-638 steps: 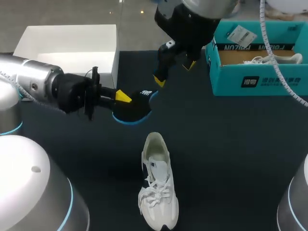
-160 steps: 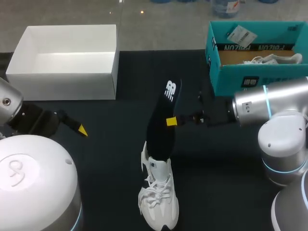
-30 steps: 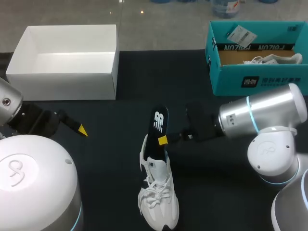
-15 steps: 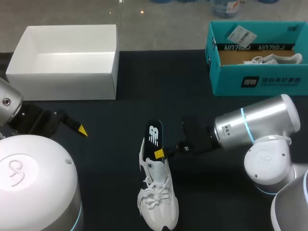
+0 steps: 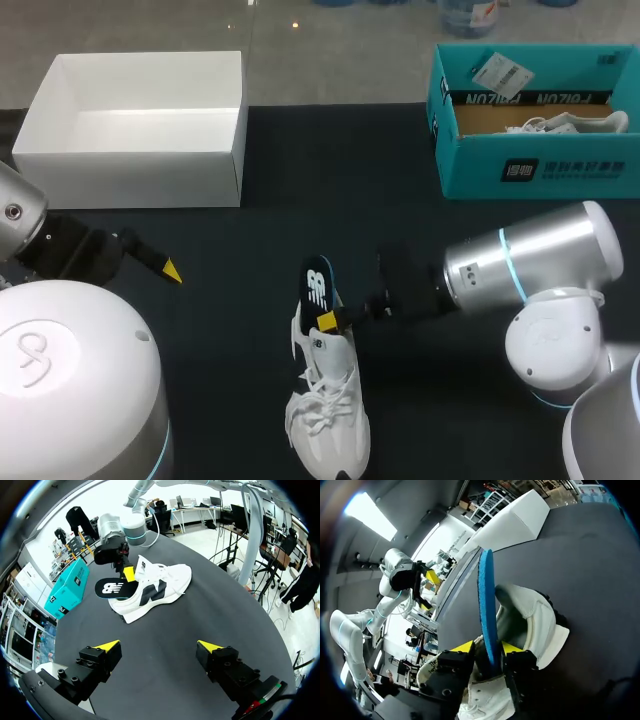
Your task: Take the shoe out of the shoebox, open the shoe tongue, remove and reinsert the insole, then place the shoe into the shoebox
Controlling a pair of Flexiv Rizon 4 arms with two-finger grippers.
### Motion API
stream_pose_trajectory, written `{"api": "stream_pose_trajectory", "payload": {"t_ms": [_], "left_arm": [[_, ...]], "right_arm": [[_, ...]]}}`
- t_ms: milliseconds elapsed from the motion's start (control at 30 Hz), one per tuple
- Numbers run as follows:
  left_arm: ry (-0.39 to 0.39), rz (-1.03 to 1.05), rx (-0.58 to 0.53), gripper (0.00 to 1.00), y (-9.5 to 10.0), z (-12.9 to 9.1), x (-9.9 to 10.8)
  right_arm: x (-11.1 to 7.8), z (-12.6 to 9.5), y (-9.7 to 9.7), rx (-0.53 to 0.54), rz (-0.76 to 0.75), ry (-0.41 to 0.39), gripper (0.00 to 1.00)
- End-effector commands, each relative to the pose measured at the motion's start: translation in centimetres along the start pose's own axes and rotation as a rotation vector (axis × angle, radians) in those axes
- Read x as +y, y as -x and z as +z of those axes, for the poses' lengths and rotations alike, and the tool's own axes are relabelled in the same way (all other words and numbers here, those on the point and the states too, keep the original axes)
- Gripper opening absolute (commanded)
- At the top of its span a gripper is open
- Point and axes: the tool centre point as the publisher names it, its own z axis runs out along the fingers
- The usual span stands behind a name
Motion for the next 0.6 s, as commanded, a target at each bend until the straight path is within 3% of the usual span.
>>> {"api": "stream_pose_trajectory", "payload": {"t_ms": [33, 400, 467, 500, 600], "left_arm": [[0.004, 0.0, 0.001, 1.0, 0.0, 0.0, -0.1], [0.004, 0.0, 0.001, 1.0, 0.0, 0.0, -0.1], [0.004, 0.0, 0.001, 1.0, 0.0, 0.0, -0.1], [0.004, 0.0, 0.001, 1.0, 0.0, 0.0, -0.1], [0.004, 0.0, 0.001, 1.0, 0.0, 0.0, -0.1]], "right_arm": [[1.2, -0.9, -0.4, -0.021, -0.014, -0.009, 0.43], [2.8, -1.2, 0.1, -0.033, -0.04, -0.021, 0.37], [3.0, -1.3, 0.2, -0.033, -0.041, -0.024, 0.28], [3.0, -1.3, 0.3, -0.033, -0.041, -0.027, 0.18], [2.9, -1.3, 0.6, -0.034, -0.039, -0.031, 0.01]]}}
